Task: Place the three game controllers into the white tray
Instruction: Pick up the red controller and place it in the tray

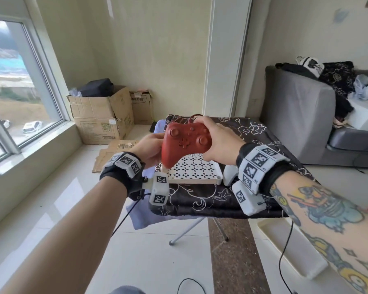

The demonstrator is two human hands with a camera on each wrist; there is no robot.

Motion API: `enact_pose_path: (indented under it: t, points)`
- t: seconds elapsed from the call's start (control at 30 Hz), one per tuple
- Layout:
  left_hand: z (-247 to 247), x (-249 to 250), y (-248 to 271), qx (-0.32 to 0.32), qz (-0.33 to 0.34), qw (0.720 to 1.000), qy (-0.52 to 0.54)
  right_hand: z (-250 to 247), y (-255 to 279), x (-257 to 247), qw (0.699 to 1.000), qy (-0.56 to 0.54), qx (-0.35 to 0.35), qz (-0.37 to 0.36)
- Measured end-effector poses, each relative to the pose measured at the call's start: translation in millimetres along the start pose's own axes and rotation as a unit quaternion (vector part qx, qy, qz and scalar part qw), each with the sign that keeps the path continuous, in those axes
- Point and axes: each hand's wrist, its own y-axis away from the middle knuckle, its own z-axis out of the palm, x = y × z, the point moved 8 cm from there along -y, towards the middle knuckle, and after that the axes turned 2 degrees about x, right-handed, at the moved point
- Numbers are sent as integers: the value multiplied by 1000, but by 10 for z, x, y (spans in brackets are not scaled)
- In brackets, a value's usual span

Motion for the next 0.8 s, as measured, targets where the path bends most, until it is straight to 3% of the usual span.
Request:
enact_pose_path:
  t: [0.23, 0.43, 0.57, 0.8]
  points:
    - [-37, -8, -493, -40, -4, 999, -17, 328, -422, 330, 999, -51, -5, 18]
    - [-161, -109, -946, -18, -1, 998, 62, 548, -819, 561, 993, -113, -6, 25]
    - [-173, -118, -1217, 0, -38, 994, 107, 695, -1117, 741, 991, -127, 2, 44]
    - [-57, -164, -1584, -76, -13, 996, -34, 850, -1566, 1035, 989, -115, 0, 92]
